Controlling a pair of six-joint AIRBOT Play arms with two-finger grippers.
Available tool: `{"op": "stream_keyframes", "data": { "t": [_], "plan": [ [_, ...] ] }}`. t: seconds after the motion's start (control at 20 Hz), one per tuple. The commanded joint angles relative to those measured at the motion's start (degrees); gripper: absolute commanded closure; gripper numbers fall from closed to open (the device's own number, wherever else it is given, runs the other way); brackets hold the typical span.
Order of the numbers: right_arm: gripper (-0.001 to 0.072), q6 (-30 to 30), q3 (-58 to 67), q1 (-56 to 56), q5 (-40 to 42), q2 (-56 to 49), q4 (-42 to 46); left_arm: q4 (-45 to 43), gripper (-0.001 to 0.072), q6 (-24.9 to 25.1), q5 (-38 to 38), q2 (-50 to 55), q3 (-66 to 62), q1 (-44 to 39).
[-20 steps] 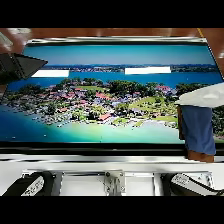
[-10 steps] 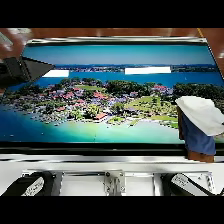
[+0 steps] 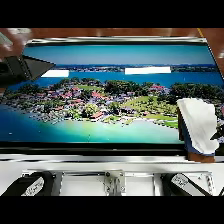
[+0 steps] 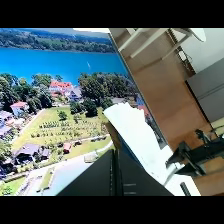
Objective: Fold the shirts.
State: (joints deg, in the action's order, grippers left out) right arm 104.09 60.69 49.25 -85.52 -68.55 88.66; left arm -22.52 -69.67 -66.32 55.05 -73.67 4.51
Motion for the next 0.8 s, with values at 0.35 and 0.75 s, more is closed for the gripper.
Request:
{"op": "stream_keyframes", "data": {
  "t": [0.35,0.75],
  "plan": [
    [0.0077,-9.51,27.39,-22.03,11.87,0.28,-10.93,-58.8,0.0666,-23.39,-0.28,12.09,-1.73,-17.53],
    [0.0077,-7.98,20.37,-40.7,3.02,-5.88,-3.26,-67.54,0.0016,-24.94,-14.03,24.59,-10.84,-23.28]
  ]
}}
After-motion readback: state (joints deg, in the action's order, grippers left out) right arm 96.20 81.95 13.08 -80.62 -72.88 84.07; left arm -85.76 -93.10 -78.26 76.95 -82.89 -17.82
